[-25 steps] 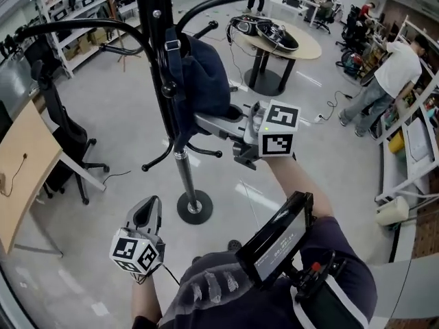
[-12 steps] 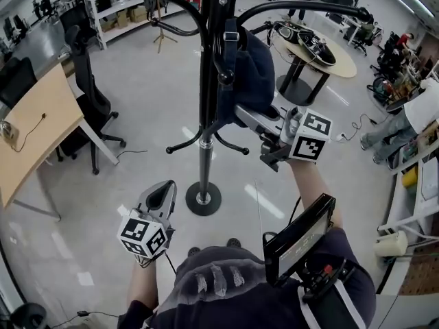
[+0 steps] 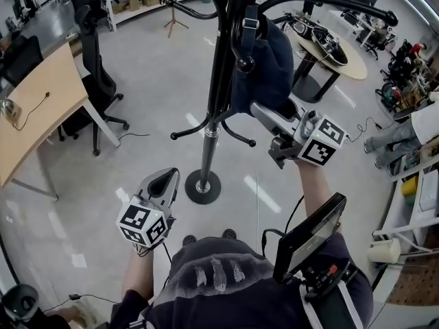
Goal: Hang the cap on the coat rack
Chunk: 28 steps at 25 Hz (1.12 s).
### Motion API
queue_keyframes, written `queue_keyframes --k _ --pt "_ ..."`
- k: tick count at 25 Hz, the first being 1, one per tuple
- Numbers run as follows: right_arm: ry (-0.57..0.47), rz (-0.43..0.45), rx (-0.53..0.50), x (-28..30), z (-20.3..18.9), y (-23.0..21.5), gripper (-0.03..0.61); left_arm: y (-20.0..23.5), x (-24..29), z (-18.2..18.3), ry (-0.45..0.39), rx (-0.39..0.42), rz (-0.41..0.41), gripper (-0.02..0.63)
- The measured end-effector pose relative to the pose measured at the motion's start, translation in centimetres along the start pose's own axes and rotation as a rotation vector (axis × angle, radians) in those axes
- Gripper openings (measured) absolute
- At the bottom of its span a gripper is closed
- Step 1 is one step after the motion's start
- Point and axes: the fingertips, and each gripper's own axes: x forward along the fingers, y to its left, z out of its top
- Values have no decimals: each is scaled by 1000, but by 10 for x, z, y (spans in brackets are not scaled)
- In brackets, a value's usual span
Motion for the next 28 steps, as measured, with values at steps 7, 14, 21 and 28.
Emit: queue_keyframes --k 7,14,21,28 --pt "-18 -52 37 -10 -6 -3 253 10 -5 -1 3 -7 -12 6" --pt "-38 -126 122 -20 -22 -10 253 27 -3 6 0 -21 -23 8" --pt "28 -141 185 -23 -56 -3 253 29 7 15 16 -16 -65 7" --pt "102 -101 238 -2 -109 53 70 42 -26 -4 24 -20 -104 8"
